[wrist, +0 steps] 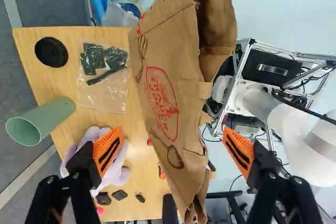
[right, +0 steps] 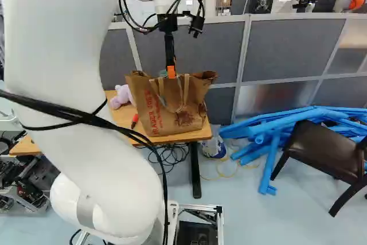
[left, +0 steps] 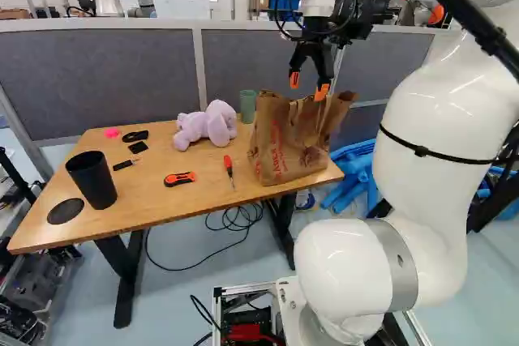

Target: Pick up the bag on the ground and place it on the table

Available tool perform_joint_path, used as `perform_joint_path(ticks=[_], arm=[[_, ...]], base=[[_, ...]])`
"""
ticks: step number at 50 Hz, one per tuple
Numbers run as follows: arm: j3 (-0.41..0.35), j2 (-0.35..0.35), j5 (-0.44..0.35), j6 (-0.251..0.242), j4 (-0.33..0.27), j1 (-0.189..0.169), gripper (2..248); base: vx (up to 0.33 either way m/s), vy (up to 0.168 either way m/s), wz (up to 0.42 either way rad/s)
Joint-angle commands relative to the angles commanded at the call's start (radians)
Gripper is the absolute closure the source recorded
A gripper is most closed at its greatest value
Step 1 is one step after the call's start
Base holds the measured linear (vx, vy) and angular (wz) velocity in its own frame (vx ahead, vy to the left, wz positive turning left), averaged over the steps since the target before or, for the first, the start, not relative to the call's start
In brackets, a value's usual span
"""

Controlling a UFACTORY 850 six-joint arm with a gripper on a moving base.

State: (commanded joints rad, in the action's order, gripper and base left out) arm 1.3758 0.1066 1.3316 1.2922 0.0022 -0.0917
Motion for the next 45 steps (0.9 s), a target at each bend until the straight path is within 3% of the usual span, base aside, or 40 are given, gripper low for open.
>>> perform_joint_path(ticks=[29,45], arm=[[0.025,-0.073,0.002,0.000,0.000,0.000,3],[0.027,-0.077,0.002,0.000,0.000,0.000,3]], base=[[0.000,0.000,0.000],[0.000,0.000,0.000]])
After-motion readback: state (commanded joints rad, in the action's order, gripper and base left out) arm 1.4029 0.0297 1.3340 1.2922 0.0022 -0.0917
